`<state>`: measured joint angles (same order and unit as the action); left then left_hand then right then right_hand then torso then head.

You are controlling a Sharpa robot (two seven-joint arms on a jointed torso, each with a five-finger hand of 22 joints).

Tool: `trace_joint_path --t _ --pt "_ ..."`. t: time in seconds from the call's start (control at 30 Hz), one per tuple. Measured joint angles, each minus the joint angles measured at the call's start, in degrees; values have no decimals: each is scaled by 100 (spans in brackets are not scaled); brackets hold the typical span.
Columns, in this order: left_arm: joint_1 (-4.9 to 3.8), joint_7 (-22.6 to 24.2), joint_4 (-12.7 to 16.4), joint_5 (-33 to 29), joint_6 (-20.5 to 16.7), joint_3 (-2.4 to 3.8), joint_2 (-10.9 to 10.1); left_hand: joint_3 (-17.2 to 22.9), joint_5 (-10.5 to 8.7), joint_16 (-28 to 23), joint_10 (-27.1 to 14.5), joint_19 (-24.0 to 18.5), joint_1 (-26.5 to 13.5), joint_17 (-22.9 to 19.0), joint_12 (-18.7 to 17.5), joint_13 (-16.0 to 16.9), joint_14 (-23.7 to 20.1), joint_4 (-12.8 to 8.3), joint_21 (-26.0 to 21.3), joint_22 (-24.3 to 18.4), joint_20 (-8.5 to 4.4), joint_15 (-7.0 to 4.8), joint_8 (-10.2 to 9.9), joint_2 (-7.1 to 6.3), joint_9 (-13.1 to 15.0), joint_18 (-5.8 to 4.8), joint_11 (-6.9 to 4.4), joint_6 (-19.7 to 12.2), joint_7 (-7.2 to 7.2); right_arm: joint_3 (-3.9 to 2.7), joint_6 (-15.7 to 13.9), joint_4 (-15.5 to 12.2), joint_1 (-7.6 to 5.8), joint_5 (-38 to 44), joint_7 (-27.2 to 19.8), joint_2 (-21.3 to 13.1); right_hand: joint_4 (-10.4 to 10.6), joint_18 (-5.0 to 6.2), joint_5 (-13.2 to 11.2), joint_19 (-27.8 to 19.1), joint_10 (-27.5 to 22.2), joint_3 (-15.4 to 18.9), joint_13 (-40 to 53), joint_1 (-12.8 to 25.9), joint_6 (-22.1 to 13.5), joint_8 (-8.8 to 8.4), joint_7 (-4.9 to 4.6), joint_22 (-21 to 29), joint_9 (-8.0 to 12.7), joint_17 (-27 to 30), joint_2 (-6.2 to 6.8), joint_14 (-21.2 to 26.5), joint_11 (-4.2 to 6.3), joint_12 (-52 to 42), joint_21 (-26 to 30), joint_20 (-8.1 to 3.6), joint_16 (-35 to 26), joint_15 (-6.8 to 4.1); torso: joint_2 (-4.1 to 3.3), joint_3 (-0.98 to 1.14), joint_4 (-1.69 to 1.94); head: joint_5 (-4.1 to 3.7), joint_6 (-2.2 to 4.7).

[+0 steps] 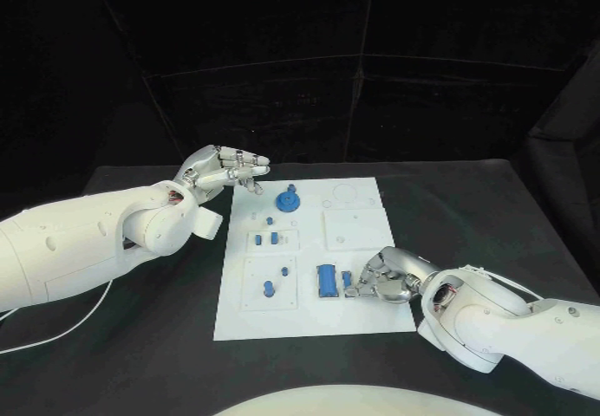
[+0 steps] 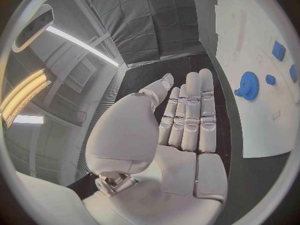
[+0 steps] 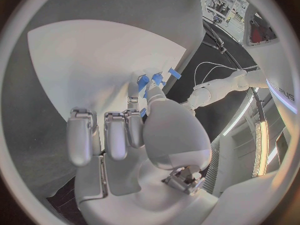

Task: Assemble the parts on the task board

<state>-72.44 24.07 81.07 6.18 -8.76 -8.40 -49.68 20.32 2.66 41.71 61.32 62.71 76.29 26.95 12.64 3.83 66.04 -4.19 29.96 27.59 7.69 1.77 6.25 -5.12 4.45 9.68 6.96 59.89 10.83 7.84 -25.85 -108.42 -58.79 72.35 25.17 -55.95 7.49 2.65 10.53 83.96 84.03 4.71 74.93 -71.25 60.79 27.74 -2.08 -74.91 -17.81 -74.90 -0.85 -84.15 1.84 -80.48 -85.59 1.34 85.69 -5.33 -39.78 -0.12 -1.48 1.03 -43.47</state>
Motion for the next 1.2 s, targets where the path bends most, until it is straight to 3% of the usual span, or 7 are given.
trace_joint_path --t 0.3,0.67,0.83,0.97,1.07,1.1,1.2 --pt "0 -1 -1 0 2 0 2 0 0 0 0 0 0 0 0 0 0 0 0 0 0 0 0 0 0 0 0 0 0 -3 0 160 -5 -5 93 96 -48 0 -20 0 0 -48 7 -92 0 0 0 0 0 -2 -92 0 -1 -2 0 0 0 1 0 3 5 8 -3" --pt "0 -2 -5 0 2 -3 5 0 0 0 0 0 0 0 0 0 0 0 0 1 0 0 0 0 0 0 0 0 0 -1 -12 170 -2 -73 107 132 -83 0 -31 0 0 -1 7 -68 0 0 0 0 1 -4 -68 0 -1 -4 0 0 0 1 5 3 1 25 -3" --pt "0 -2 -7 0 3 -8 5 0 0 0 0 0 0 0 0 0 0 0 0 1 0 0 0 0 0 0 0 0 0 -1 -129 111 -2 -321 -262 28 -63 0 -15 -16 -8 144 7 56 -259 -141 -96 0 58 -4 56 2 -12 104 64 10 -45 2 12 2 -3 14 23" --pt "0 -3 -6 -4 3 -54 5 -32 0 -4 0 0 0 -5 0 0 0 4 -37 -10 0 0 0 0 0 1 0 0 0 5 -322 157 -31 -852 -949 -71 -190 9 85 -373 -34 161 12 -36 -627 -370 -265 76 149 7 26 32 -200 515 330 92 -225 136 22 0 -3 2 79" --pt "0 -11 -4 -89 3 -91 5 -65 0 -130 -26 -84 -23 -65 0 0 -145 17 -157 -75 17 73 0 23 -10 0 26 -9 9 5 -515 360 -158 -1606 -1762 -77 -476 289 195 -1048 -558 3 -111 -440 -827 -498 -388 983 198 697 -81 11 -288 1530 921 176 -696 218 41 -3 9 -19 144" --pt "1 -13 -7 -135 3 -103 4 -65 0 -212 -55 -172 -23 -106 0 0 -243 17 -226 -111 35 95 0 22 -17 0 40 -27 27 1 -566 454 -206 -1860 -2013 -63 -566 385 198 -1308 -784 -43 -506 -608 -887 -534 -405 1356 215 1043 -186 50 -308 1962 1181 210 -939 256 50 -5 13 -25 172" --pt "6 -19 -51 -320 10 -129 2 -89 0 -546 -106 -507 -35 -290 0 0 -570 41 -494 -259 95 173 0 35 -21 0 64 -42 42 -12 -676 865 -397 -2766 -2822 39 -762 636 198 -2192 -1626 -127 -1635 -759 -1053 -703 -508 2680 299 2347 -242 437 -395 3458 2176 287 -1947 334 87 -18 25 -51 279"
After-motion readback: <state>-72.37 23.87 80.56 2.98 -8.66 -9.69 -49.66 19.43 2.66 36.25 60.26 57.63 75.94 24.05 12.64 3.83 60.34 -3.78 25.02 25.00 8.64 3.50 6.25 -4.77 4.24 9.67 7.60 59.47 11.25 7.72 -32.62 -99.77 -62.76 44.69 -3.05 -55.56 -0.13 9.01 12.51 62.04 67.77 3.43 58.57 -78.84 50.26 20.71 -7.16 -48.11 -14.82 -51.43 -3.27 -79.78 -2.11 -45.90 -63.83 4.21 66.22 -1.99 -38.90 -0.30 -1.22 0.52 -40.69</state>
